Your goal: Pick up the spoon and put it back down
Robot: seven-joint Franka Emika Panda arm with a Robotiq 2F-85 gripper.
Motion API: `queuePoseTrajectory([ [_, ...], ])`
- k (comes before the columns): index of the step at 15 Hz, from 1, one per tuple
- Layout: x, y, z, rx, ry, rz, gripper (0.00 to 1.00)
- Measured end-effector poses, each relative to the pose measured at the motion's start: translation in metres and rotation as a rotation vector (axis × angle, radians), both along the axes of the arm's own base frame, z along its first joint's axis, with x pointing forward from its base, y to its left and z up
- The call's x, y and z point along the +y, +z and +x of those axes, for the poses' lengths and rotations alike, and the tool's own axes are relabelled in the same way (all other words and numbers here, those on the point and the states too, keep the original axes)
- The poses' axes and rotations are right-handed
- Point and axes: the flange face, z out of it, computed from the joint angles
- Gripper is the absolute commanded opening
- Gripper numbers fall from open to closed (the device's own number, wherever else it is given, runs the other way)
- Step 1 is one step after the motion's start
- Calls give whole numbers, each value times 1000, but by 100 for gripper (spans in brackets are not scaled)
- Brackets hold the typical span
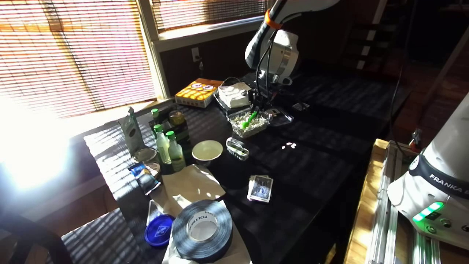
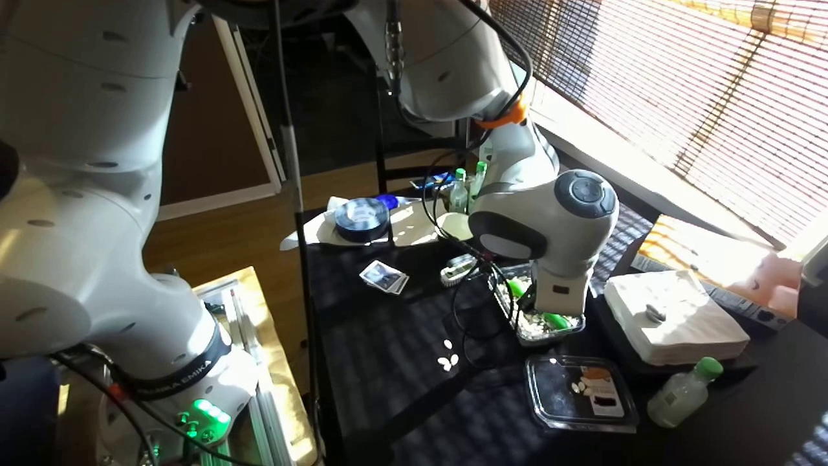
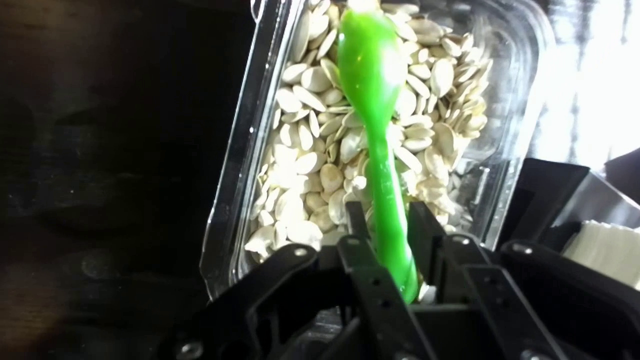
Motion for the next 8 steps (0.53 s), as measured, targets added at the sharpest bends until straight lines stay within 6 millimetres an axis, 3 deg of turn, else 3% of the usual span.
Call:
queuePoseTrajectory([
  [1,-1,-2,-1,2,-1,-12,18],
  [6,0,-11,-1,10,3,-52,49],
  [8,3,-12,0,8,7,-61,51],
])
